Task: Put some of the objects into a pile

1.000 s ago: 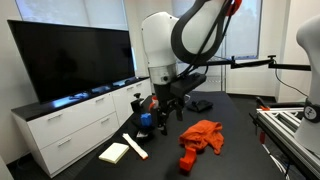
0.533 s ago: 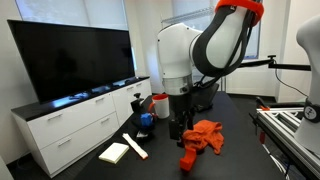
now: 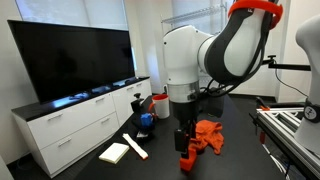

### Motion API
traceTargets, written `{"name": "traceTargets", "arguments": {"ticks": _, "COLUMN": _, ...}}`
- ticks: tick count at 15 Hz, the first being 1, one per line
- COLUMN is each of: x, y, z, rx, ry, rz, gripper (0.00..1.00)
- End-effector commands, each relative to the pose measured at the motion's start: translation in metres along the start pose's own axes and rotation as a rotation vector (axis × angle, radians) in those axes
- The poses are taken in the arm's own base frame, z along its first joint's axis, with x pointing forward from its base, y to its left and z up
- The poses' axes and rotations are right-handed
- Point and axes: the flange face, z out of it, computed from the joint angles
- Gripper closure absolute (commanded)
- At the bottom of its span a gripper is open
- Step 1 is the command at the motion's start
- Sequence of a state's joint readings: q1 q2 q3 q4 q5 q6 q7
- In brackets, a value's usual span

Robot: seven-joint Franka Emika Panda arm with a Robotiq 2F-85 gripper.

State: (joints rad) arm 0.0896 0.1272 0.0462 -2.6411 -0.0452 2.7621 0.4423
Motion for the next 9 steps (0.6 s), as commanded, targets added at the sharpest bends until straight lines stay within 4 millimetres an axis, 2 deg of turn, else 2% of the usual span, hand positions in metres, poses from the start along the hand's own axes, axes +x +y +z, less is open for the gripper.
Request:
{"name": "traceTargets", "arguments": {"ticks": 1, "x": -0.004, "y": -0.007, "z": -0.002, "rx": 0.018, "ry": 0.032, "rz": -0.034, "gripper": 0.00}}
{"name": "traceTargets", "arguments": {"ticks": 9, "x": -0.005, "y": -0.014, "z": 0.012, "rx": 0.019, "ry": 0.052, "rz": -0.050, "gripper": 0.00}}
